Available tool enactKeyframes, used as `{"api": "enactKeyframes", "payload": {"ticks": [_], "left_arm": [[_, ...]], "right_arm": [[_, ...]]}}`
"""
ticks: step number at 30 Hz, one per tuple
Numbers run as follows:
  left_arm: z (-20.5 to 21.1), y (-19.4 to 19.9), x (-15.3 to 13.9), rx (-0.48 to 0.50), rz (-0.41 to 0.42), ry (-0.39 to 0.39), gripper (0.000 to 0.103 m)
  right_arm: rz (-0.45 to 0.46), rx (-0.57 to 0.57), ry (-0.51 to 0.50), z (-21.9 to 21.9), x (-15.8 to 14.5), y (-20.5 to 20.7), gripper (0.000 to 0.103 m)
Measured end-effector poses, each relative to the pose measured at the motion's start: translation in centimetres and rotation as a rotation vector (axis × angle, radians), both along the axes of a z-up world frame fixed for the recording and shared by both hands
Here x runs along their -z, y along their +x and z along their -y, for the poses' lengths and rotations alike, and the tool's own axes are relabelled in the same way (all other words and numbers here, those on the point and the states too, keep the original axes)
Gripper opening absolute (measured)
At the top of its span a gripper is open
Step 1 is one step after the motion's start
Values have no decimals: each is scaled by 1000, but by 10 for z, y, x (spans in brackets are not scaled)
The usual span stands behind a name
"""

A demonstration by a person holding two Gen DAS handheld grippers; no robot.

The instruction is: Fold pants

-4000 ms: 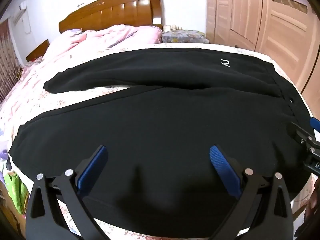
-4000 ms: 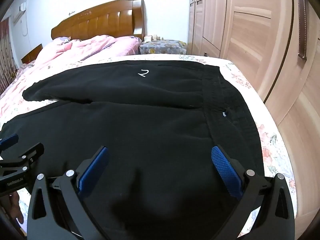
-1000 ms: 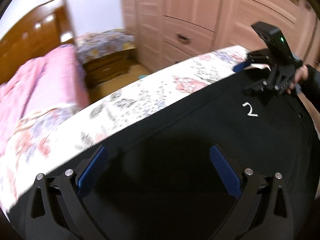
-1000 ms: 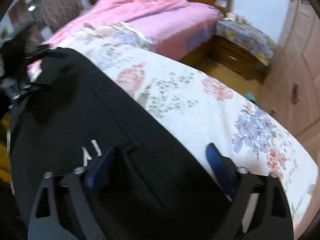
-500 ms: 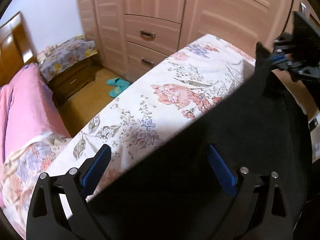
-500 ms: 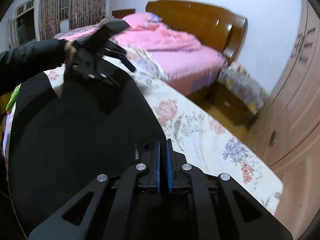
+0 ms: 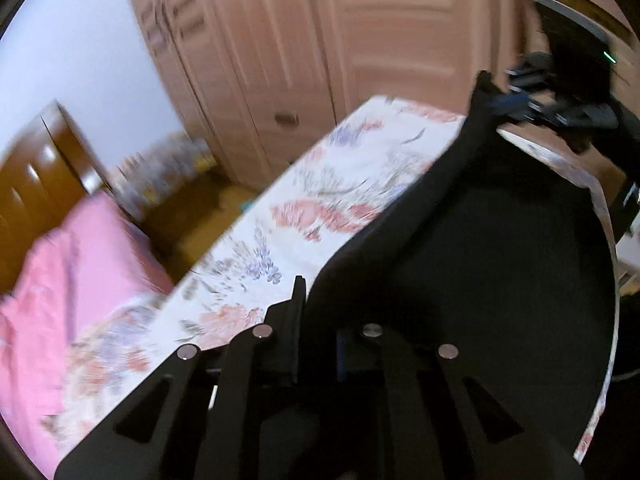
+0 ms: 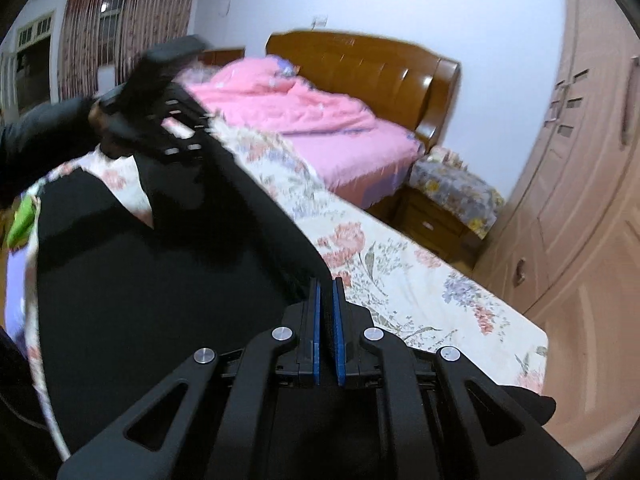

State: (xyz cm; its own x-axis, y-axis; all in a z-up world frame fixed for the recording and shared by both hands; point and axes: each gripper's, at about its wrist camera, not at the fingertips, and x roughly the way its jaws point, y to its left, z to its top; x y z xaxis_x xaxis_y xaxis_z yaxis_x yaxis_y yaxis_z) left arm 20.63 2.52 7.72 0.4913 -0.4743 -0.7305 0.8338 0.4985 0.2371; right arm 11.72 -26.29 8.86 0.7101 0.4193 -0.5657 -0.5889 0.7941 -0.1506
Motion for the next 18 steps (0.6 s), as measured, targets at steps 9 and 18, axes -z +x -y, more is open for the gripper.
{"api": "enactKeyframes", "payload": {"ticks": [9,18], "left_arm": [[-10,-209,11,-3,160,95,10],[4,-240,116,-181,-29,72,18]], "right_arm": [[-50,-7,77,-1,29,-132,9],[-265,129,175,4,114,-167,12]]}}
